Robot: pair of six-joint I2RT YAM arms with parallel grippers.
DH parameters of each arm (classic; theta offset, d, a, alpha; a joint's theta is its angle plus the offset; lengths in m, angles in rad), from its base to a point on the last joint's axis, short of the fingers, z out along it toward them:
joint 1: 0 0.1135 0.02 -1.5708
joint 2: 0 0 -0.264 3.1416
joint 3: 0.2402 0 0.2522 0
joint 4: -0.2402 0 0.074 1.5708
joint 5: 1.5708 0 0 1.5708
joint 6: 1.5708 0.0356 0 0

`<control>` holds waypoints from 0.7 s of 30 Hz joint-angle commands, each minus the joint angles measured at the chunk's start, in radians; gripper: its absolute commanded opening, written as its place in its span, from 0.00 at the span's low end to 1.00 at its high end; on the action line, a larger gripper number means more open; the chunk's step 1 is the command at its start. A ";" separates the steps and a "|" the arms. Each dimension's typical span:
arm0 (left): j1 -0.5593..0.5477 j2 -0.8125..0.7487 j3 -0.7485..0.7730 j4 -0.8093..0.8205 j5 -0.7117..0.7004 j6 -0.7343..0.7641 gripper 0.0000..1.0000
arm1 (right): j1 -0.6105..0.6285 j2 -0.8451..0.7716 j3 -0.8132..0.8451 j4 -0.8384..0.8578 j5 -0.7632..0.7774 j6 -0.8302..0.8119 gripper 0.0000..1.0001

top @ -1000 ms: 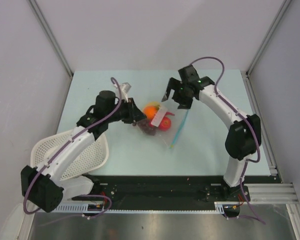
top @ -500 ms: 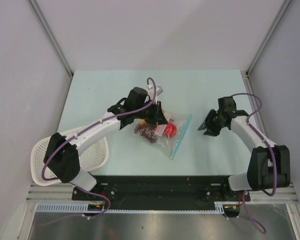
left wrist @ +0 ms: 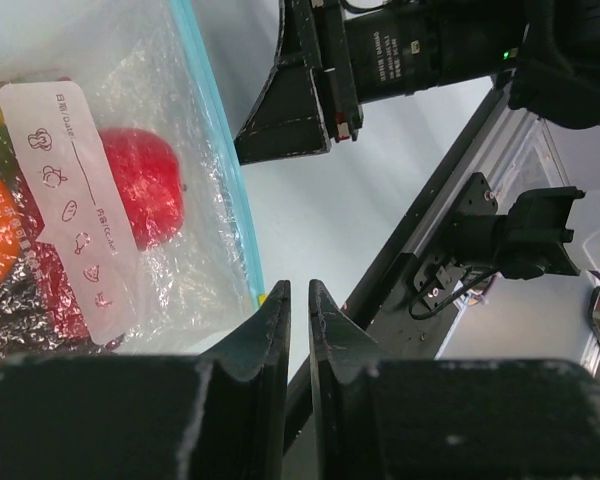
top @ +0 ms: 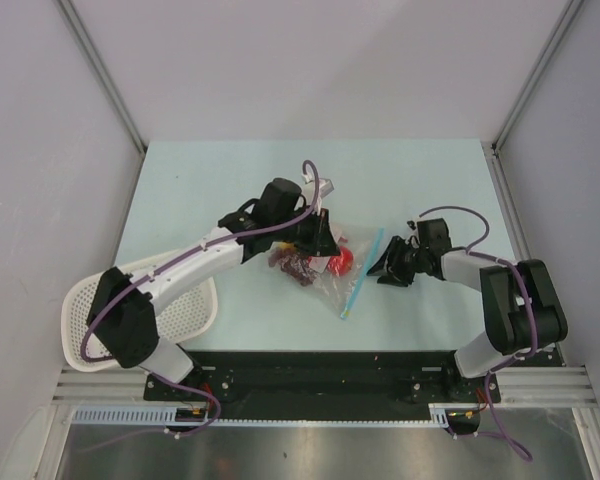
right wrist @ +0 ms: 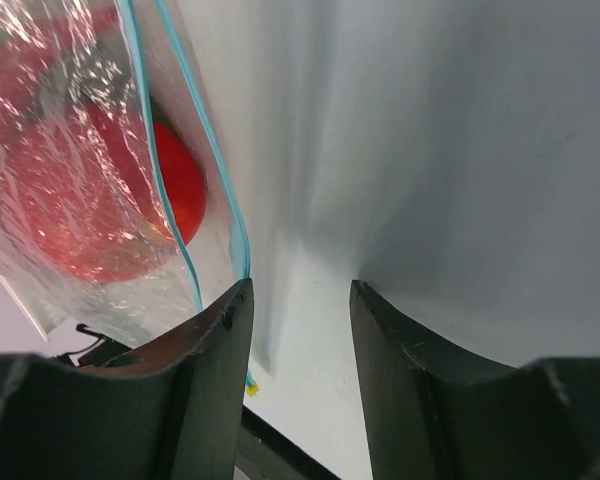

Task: Open the zip-top bag and remove the fake food

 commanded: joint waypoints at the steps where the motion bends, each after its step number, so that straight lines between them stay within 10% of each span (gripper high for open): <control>1: -0.004 -0.066 -0.009 -0.010 -0.020 0.031 0.16 | 0.012 0.020 -0.057 0.196 -0.052 -0.013 0.47; 21: -0.004 -0.092 -0.012 -0.043 -0.035 0.023 0.17 | 0.058 0.034 -0.118 0.402 -0.134 0.048 0.48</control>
